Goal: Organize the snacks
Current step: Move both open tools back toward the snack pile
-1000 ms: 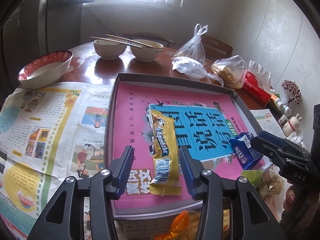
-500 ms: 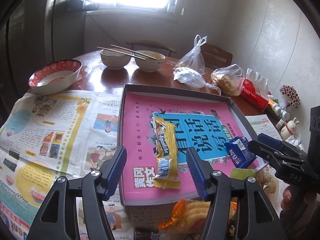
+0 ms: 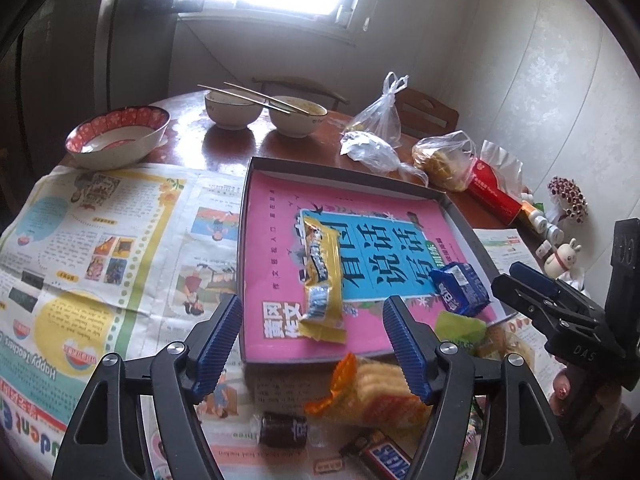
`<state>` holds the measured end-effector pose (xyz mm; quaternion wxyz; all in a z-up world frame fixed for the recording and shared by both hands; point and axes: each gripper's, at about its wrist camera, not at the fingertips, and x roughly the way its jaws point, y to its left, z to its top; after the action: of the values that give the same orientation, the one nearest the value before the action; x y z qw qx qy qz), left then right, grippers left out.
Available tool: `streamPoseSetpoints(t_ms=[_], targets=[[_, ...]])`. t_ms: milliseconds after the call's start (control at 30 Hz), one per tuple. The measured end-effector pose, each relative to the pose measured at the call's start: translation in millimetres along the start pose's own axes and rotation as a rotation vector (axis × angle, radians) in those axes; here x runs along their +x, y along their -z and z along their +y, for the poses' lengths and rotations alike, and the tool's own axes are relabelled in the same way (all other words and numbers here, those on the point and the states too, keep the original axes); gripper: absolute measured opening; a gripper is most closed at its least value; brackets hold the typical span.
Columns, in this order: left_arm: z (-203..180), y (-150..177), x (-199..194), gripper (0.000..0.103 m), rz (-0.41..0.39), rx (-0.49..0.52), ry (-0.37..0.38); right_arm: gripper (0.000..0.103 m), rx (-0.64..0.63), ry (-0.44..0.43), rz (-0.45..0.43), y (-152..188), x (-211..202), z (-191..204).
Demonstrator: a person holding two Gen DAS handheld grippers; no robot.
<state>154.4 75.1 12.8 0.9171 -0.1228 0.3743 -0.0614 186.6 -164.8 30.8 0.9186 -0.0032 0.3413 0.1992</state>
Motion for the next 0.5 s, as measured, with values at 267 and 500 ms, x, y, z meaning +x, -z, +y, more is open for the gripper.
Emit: streamPoseSetpoints(t_ms=[267, 500], targets=[[-15, 13, -11, 0.074, 0.023, 0.041, -0.016, 0.074, -0.014, -0.004, -0.013, 8, -19, 5], [-24, 22, -19, 0.074, 0.031, 0.064, -0.033, 0.075, -0.036, -0.011, -0.014, 18, -34, 11]])
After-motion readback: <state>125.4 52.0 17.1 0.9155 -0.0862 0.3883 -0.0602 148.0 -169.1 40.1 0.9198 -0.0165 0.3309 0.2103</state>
